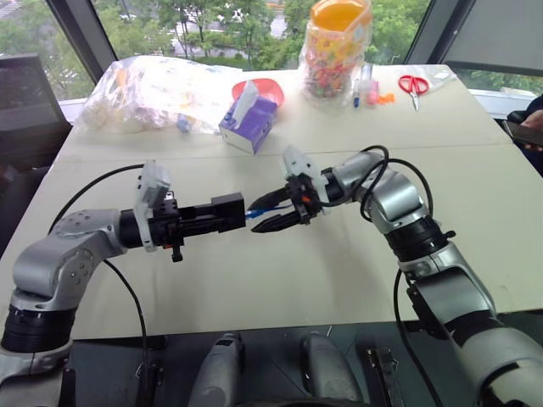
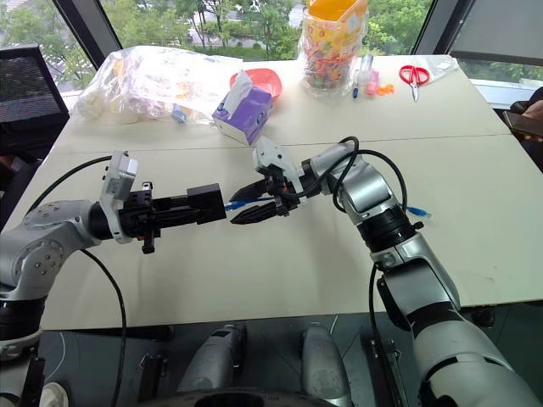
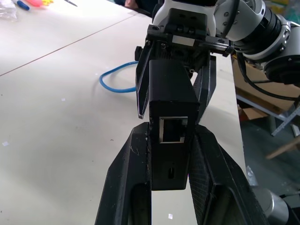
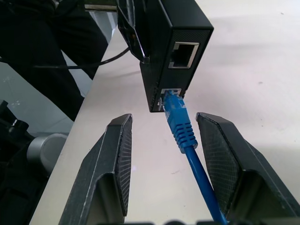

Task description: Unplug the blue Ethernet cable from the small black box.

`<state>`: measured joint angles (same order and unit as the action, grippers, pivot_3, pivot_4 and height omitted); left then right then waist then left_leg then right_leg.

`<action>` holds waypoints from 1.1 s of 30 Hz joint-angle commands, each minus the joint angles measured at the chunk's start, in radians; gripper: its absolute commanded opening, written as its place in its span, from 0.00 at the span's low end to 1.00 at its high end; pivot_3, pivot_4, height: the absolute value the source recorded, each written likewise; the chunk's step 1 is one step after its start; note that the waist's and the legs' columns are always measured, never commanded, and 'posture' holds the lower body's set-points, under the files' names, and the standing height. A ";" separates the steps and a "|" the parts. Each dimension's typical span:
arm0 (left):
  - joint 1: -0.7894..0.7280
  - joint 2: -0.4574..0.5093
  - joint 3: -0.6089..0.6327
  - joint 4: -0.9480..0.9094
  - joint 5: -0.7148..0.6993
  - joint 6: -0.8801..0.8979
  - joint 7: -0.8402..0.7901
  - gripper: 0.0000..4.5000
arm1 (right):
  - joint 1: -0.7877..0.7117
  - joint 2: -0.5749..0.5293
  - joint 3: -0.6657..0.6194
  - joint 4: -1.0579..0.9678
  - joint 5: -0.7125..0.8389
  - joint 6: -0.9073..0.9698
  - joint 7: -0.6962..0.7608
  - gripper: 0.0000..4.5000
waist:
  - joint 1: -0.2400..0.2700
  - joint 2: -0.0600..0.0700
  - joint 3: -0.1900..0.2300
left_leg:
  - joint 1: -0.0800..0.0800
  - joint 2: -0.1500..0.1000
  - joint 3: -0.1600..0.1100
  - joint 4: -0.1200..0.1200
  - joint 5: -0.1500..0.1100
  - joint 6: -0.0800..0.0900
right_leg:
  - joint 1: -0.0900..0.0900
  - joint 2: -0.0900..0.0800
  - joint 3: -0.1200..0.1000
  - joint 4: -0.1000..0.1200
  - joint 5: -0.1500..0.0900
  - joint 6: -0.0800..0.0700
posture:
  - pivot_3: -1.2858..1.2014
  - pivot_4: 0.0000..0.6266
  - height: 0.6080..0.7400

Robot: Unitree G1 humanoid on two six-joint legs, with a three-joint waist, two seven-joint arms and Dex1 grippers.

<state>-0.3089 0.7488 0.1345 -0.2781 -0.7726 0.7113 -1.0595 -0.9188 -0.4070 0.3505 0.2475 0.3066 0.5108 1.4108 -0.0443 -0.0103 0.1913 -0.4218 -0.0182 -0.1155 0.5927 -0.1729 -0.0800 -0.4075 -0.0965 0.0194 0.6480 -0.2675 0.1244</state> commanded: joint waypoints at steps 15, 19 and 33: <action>0.004 0.001 0.005 -0.038 0.006 -0.028 -0.002 0.10 | -0.064 0.015 -0.021 0.012 0.034 0.091 0.039 0.28 | 0.000 0.000 0.000 | 0.000 0.000 0.000 0.000 0.000 0.000 | 0.000 0.000 0.000 0.000 0.000 0.000 | 0.52 0.24 0.90; 0.008 0.002 0.001 -0.039 0.014 -0.035 -0.006 0.10 | -0.070 0.017 -0.018 0.023 0.020 0.085 0.032 0.15 | 0.000 0.000 0.000 | 0.000 0.000 0.000 0.000 0.000 0.000 | 0.000 0.000 0.000 0.000 0.000 0.000 | 0.52 0.24 0.90; 0.023 0.001 -0.010 -0.052 0.034 -0.059 -0.011 0.10 | -0.084 0.020 -0.011 0.035 0.019 0.091 0.054 0.01 | 0.000 0.000 0.000 | 0.000 0.000 0.000 0.000 0.000 0.000 | 0.000 0.000 0.000 0.000 0.000 0.000 | 0.52 0.24 0.90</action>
<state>-0.2862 0.7452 0.1291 -0.2994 -0.7438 0.6706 -1.0680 -0.9652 -0.3932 0.3493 0.2942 0.3185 0.6043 1.4554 -0.0444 -0.0103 0.1913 -0.4220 -0.0182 -0.1155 0.5927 -0.1729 -0.0801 -0.4078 -0.0965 0.0194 0.6482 -0.2673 0.1247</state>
